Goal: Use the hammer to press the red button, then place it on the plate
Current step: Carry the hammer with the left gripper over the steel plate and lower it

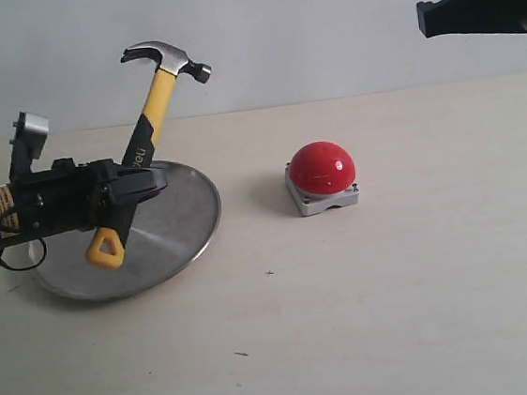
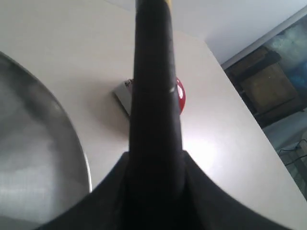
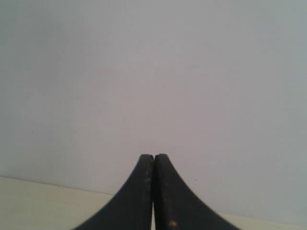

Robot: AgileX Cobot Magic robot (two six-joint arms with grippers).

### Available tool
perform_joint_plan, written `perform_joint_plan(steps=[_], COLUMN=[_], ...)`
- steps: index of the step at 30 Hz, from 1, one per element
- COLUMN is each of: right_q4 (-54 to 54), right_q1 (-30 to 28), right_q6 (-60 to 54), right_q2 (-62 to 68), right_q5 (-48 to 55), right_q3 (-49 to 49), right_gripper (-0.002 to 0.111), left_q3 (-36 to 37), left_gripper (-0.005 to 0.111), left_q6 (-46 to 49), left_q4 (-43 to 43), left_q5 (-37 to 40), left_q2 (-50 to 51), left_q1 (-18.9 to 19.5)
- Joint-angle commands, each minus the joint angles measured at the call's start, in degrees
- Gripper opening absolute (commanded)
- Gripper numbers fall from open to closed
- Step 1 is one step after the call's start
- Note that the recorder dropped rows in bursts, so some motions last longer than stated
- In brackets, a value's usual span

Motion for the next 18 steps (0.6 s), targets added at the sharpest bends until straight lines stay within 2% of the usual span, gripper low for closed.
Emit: perform_joint_plan(steps=[1, 8, 13, 18], right_q4=[-1.19, -1.91, -1.91, -2.07], right_q1=[-0.06, -0.06, -0.06, -0.06], right_q6=[0.21, 0.33, 0.43, 0.76], right_q2=[-0.26, -0.26, -0.26, -0.26], right_q5=[0.05, 0.16, 0.52, 0.53], right_q3=[-0.12, -0.12, -0.12, -0.12], right_gripper=[0.000, 0.000, 0.000, 0.000], left_q3=[-1.81, -1.81, -1.70, -1.70], left_gripper=[0.000, 0.000, 0.000, 0.000], left_q6=[-0.72, -3.05, -2.58, -2.58], left_q4=[0.68, 4.93, 5.40, 5.98], left_q5=[-5.18, -3.23, 6.87, 8.26], left_q2=[0.47, 0.47, 0.47, 0.69], left_q1=[2.92, 8.90, 8.24, 8.24])
